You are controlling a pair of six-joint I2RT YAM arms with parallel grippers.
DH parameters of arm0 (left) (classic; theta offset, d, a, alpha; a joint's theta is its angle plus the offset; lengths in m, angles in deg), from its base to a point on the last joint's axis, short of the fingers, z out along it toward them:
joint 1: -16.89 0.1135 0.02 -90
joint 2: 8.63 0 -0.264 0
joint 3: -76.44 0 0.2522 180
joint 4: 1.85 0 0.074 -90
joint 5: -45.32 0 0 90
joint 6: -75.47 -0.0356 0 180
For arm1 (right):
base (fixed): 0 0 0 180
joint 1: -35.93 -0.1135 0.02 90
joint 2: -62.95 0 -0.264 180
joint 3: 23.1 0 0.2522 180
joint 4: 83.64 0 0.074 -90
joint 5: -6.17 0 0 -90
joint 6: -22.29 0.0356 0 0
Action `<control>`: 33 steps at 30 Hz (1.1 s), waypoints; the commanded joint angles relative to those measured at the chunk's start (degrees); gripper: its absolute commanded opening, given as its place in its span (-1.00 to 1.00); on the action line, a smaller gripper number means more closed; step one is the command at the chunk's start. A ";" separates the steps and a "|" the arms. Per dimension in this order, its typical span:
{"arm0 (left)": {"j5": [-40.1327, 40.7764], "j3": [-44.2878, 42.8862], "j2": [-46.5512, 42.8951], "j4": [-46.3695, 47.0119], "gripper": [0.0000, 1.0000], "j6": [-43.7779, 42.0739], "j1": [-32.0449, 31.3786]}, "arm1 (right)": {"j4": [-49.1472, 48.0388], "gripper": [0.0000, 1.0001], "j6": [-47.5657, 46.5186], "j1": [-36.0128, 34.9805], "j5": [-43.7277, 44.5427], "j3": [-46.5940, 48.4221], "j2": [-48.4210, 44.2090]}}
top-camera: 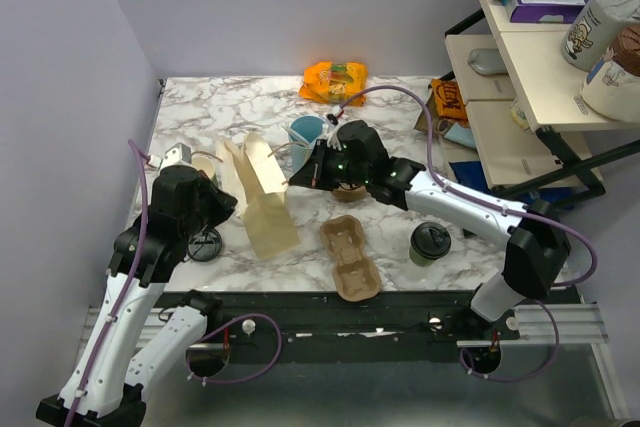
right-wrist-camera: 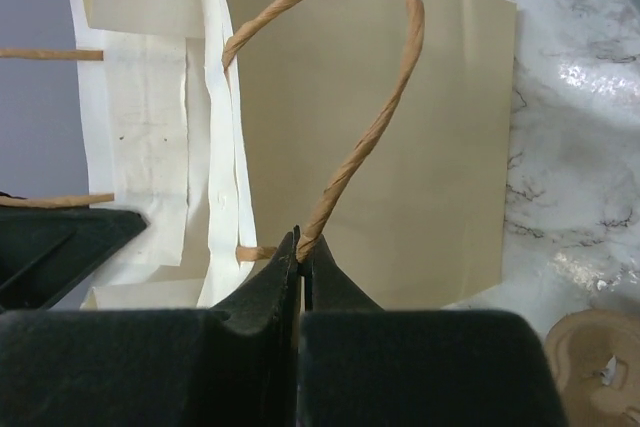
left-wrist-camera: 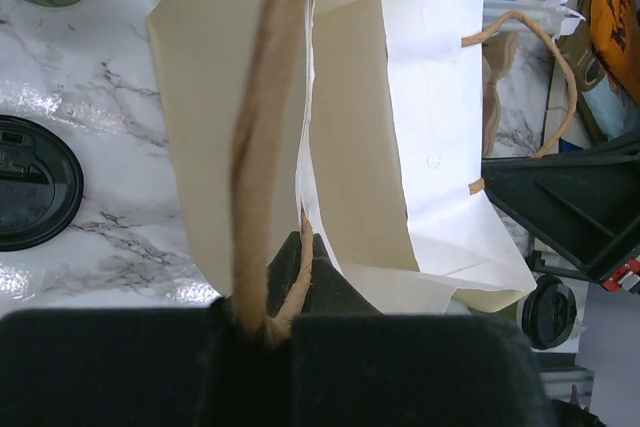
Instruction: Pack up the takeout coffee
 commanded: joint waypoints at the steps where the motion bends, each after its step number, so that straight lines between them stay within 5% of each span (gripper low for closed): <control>1: -0.40 0.70 0.20 -2.29 -1.00 -2.35 -0.42 | 0.79 -0.78 0.72 0.27 -2.34 -0.49 -0.47; 4: -0.31 0.17 0.46 -2.46 -1.00 -2.70 -0.42 | 0.79 -0.75 -0.34 0.36 -1.81 -0.13 -2.23; 6: -0.22 -0.09 0.46 -2.64 -0.75 -3.05 -0.33 | 0.96 -0.76 -1.30 0.28 -1.89 0.48 -3.28; 7: -0.14 -0.27 0.46 -2.55 -0.57 -3.40 -0.33 | 1.05 -0.77 -2.35 0.36 -1.63 0.74 -4.24; 8: 0.13 -0.97 0.55 -2.38 -0.06 -3.84 -0.33 | 1.49 -0.78 -2.80 0.36 -1.80 1.01 -4.69; 10: 1.79 -2.02 1.25 -2.73 0.37 -4.81 -0.42 | 2.10 -0.78 -4.64 0.36 -2.59 1.97 -5.30; 11: 4.06 -3.51 1.69 -2.99 0.79 -4.81 -0.33 | 2.80 -0.78 -4.82 0.28 -2.86 2.24 -5.74; 14: 5.74 -6.06 3.97 -3.08 0.97 -5.43 -0.33 | 3.42 -0.78 -6.14 0.28 -3.74 2.59 -6.71; 25: 12.26 -11.35 17.06 -1.94 0.96 -6.83 -0.33 | 4.74 -0.79 -8.34 0.36 -3.21 3.12 -8.12; 28: 13.92 -11.69 18.13 -2.28 0.53 -7.27 -0.33 | 5.71 -0.95 -9.04 0.36 -2.08 2.94 -8.90; 29: 14.45 -12.22 18.30 -2.72 0.16 -7.27 -0.33 | 6.58 -0.95 -9.22 0.36 -0.42 2.77 -9.26; 33: 19.89 -13.45 18.13 -5.97 -0.50 -7.19 -0.25 | 8.08 -0.95 -8.78 0.80 5.39 0.23 -12.24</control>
